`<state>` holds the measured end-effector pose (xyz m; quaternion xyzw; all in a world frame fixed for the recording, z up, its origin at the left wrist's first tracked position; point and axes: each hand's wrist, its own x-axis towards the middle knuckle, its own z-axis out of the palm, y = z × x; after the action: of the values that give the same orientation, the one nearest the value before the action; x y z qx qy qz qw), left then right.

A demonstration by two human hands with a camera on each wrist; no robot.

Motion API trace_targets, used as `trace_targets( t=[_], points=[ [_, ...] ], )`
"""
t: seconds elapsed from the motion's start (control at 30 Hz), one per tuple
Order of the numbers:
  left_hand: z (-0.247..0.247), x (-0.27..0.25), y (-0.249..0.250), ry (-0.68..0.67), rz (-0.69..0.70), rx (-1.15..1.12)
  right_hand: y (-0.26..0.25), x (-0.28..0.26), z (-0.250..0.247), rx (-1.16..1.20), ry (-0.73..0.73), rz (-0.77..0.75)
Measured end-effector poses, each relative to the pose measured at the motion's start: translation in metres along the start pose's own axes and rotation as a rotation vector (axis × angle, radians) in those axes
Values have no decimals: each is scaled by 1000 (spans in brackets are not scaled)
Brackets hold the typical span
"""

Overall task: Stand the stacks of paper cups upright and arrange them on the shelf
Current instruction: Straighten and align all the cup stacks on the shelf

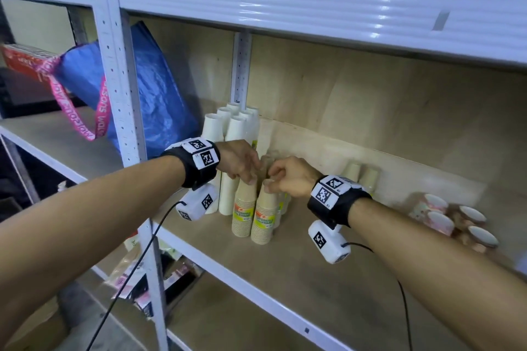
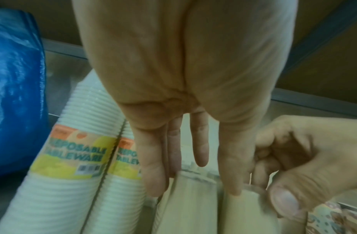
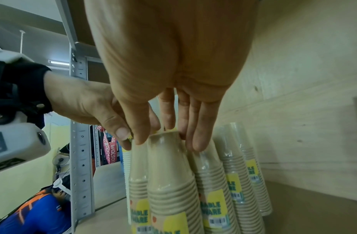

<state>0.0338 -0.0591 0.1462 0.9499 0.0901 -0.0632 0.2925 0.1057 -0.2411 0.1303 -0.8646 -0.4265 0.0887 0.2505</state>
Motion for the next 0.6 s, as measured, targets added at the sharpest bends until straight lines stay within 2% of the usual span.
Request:
trace_targets(
  t=[0.3,0.6],
  points=[
    [16,-2,-16,32,-7,-90,0,4,18,-34,-12,58],
    [21,-2,-18,53,-7,-104,1,4,14,-100,-15,42]
  ],
)
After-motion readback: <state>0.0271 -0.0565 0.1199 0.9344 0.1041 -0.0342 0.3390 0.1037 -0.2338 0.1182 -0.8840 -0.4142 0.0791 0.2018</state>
